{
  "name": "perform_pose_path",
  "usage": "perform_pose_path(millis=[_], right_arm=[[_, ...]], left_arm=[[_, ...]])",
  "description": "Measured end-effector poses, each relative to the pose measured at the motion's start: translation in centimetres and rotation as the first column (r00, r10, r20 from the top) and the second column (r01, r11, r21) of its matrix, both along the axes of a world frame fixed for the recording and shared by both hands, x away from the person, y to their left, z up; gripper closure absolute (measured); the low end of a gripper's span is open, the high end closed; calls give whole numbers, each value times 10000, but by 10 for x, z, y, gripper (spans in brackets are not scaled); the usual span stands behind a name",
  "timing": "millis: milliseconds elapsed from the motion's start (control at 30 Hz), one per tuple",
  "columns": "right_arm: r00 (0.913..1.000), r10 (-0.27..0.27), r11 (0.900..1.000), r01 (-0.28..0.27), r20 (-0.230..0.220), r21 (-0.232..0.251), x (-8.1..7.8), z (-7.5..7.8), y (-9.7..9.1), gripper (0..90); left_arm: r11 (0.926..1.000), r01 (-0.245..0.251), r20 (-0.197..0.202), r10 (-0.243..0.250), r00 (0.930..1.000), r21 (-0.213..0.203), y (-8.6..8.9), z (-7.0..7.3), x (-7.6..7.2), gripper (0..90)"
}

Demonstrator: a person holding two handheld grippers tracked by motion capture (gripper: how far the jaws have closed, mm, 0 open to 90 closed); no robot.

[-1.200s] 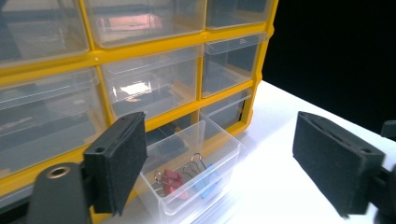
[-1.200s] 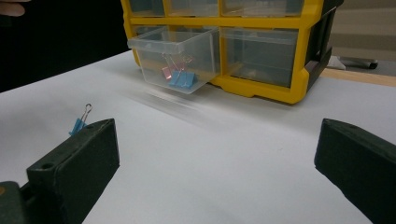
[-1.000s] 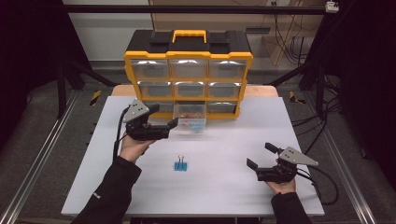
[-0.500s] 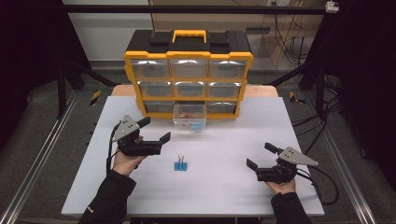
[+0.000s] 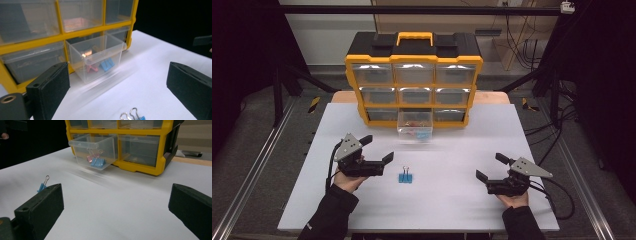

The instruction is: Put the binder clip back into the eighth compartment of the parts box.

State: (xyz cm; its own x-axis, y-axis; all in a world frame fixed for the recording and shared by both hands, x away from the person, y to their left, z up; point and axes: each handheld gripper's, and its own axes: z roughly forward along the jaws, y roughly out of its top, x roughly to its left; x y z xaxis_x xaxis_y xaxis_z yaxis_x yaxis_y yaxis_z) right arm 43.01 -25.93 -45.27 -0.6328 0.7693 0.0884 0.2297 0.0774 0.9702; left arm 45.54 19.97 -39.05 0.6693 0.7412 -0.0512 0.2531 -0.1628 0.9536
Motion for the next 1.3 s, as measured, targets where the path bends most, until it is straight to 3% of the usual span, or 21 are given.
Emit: perform_pose_path(millis=[300, 600, 1300], right_arm=[[10000, 4, 10000, -4, -5, -6, 0, 0, 0, 5], [10000, 6, 10000, -6, -45, 12, 0, 0, 0, 5], [9999, -18, 10000, 19, -144, 80, 0, 0, 2, 5]], left_arm=[[9993, 185, -458, -170, 9988, 324, -8, -18, -2, 43], [9979, 88, -842, -34, 9964, 636, -13, -30, 1, 42], [9902, 452, -1890, -195, 9818, 1325, -35, -55, 8, 66]])
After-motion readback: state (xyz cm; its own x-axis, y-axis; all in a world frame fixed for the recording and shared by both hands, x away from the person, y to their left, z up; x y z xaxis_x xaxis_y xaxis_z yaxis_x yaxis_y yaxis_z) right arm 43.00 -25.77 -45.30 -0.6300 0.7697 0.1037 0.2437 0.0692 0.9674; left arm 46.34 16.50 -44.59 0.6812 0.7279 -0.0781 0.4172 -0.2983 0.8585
